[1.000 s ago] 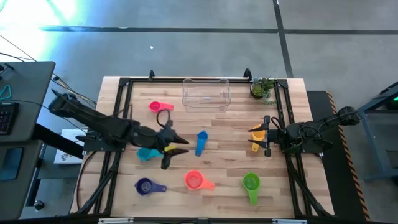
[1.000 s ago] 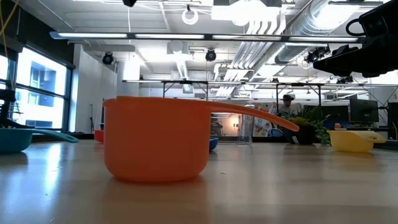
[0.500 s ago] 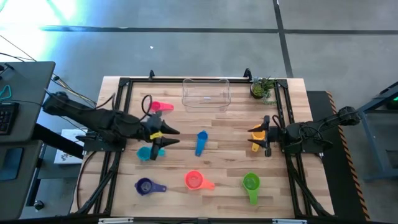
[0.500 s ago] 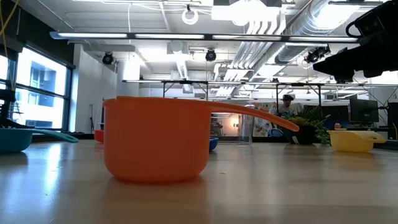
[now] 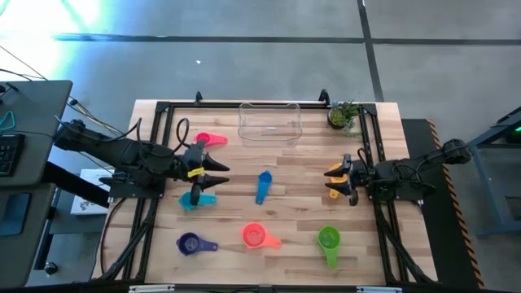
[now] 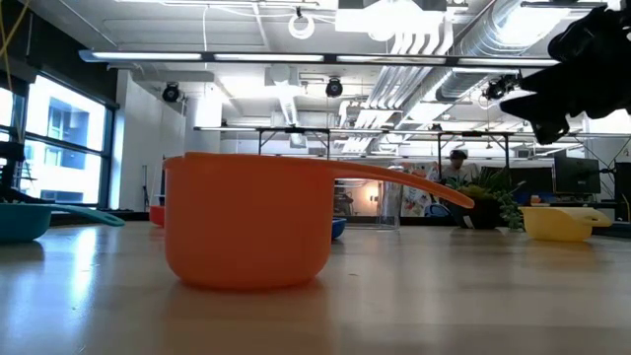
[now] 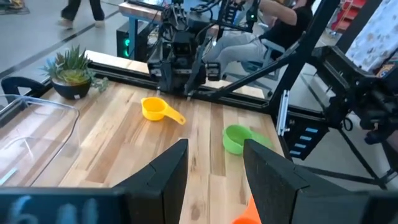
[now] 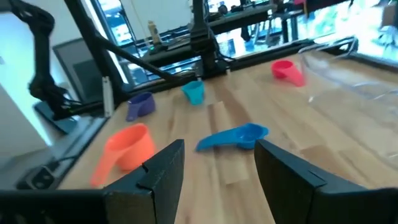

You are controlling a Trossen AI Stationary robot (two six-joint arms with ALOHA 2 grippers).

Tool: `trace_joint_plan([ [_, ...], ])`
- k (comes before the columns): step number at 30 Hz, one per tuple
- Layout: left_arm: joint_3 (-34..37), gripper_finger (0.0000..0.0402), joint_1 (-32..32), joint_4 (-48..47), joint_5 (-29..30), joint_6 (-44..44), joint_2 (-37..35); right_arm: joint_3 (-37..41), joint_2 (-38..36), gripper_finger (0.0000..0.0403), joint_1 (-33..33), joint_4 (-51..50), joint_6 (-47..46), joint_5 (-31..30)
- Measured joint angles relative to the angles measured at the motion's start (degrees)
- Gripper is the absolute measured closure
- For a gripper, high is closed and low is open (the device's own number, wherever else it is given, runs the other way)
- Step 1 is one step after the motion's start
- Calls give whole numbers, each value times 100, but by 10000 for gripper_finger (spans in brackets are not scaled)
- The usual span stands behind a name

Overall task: Nest measuring cups in basket
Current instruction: Stack the green measuring cup in the orange measuring cup

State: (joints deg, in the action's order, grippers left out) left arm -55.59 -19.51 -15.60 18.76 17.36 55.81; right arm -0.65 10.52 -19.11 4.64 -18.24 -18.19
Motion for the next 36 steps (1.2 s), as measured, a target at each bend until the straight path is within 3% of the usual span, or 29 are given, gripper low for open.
trace_joint_plan([
  [5,0,254,0,-12,2,1,13,1,2,214,0,302,-272,32],
  [11,0,254,0,-6,11,1,15,-5,0,214,0,1361,-244,204],
  [16,0,254,0,-6,11,1,15,-498,42,214,-4,1405,-358,482],
  [23,0,254,0,-8,9,-1,15,-1936,858,214,-4,-67,-622,458],
  [31,0,254,73,-335,7,-1,-147,-3970,2831,214,-4,-2597,-2304,519],
  [36,0,254,150,-508,9,-1,-191,-5028,4069,214,-8,-3808,-3290,881],
])
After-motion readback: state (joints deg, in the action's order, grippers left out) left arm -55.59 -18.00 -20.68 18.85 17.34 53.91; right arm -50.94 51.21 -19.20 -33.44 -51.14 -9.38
